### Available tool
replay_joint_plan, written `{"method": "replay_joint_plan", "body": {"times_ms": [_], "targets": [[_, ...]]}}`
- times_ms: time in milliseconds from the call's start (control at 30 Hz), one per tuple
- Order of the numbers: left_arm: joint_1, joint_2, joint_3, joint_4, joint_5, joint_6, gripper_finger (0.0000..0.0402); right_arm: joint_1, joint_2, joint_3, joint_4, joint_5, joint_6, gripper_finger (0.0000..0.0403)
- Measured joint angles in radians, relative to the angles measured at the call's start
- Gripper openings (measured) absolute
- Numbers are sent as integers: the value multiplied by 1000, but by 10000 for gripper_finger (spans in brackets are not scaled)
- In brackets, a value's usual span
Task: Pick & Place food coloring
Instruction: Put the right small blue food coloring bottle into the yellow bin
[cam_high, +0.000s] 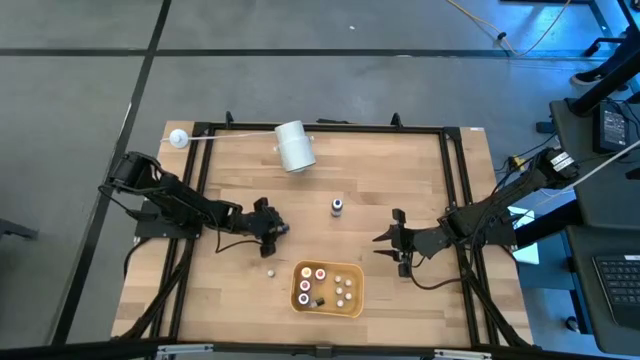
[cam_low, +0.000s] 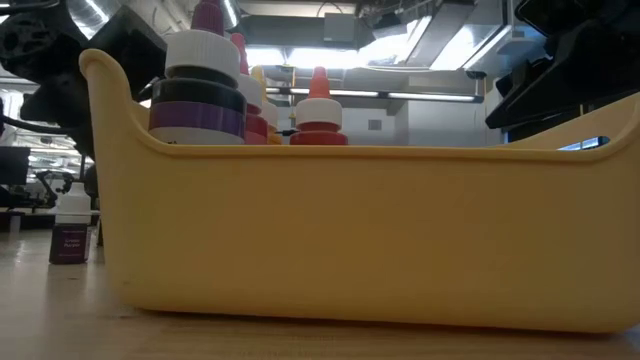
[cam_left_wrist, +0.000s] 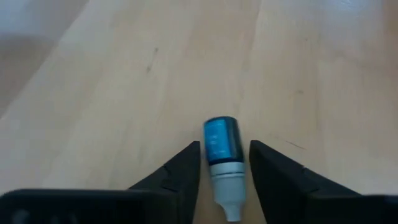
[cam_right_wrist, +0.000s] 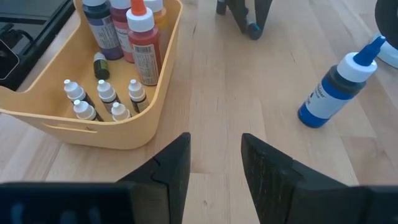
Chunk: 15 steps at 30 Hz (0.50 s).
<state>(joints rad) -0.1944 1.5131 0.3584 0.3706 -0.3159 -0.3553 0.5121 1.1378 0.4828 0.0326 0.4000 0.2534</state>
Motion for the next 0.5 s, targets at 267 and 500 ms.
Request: {"method": "replay_joint_plan", "body": {"times_ms": [267, 500], "targets": [[0, 0, 0, 0, -31, 2, 66, 0, 0, 0, 0, 0, 0, 145], [0, -65, 36, 2, -33, 11, 66, 0, 0, 0, 0, 0, 0, 145]]}}
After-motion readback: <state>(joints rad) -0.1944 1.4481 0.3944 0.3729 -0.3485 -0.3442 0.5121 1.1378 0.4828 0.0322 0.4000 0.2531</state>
